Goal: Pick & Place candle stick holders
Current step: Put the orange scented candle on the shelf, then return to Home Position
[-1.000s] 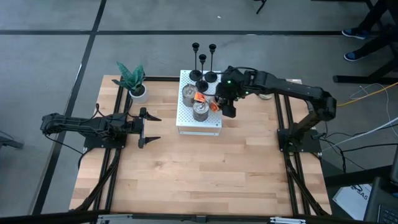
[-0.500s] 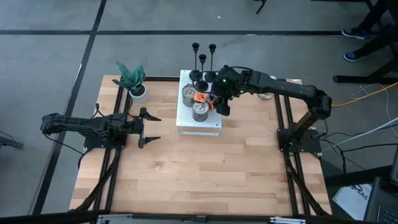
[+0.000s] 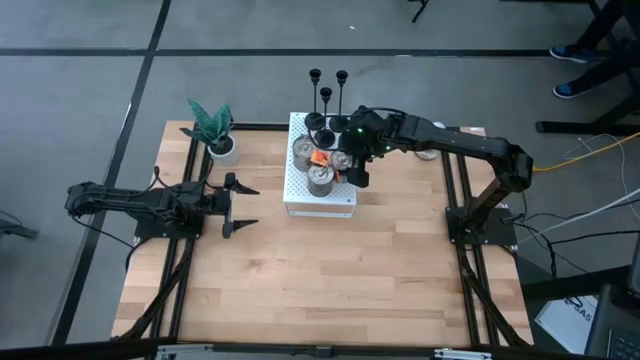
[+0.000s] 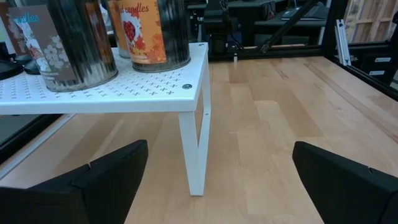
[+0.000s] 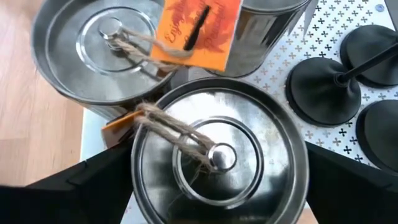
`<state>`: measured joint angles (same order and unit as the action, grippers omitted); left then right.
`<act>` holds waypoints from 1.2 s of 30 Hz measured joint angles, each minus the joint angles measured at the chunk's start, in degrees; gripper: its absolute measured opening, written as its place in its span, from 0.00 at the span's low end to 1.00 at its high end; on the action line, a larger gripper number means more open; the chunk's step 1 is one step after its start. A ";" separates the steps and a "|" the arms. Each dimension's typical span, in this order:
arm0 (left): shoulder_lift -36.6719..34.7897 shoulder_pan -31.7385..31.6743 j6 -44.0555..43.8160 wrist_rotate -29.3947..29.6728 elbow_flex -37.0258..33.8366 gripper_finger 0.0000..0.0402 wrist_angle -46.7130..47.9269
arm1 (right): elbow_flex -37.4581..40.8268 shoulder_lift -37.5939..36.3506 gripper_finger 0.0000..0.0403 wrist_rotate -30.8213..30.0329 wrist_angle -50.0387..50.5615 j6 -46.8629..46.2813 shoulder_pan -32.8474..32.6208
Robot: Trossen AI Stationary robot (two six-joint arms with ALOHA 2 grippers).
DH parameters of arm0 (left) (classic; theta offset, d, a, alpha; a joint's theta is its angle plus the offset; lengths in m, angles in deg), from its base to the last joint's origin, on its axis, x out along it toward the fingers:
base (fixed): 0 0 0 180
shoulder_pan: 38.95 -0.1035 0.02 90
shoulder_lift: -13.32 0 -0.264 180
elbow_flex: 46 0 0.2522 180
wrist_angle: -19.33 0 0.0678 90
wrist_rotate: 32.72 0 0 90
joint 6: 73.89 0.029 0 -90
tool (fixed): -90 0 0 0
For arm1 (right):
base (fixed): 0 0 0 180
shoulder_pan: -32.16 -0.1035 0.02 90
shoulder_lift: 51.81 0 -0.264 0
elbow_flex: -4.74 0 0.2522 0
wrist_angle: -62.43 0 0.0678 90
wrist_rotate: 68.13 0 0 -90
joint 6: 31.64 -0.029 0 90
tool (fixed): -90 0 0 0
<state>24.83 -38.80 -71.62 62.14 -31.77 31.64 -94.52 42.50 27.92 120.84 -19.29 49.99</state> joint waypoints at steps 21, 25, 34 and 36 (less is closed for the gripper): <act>0.00 0.01 -0.01 0.00 0.00 1.00 0.00 | -7.91 -0.59 0.99 1.71 3.57 -0.20 0.50; 0.00 -0.01 -0.01 0.00 0.00 1.00 0.00 | -12.12 -0.61 0.99 1.73 7.06 -0.09 0.38; 0.00 0.00 0.00 0.00 0.01 1.00 0.00 | -14.27 -4.81 0.99 4.30 11.46 -0.18 0.36; 0.00 0.00 0.00 0.00 0.00 1.00 0.00 | -14.27 -6.70 0.99 3.08 12.39 -0.18 0.35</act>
<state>24.83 -38.80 -71.63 62.14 -31.77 31.64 -108.79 35.80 31.01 133.23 -19.47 50.34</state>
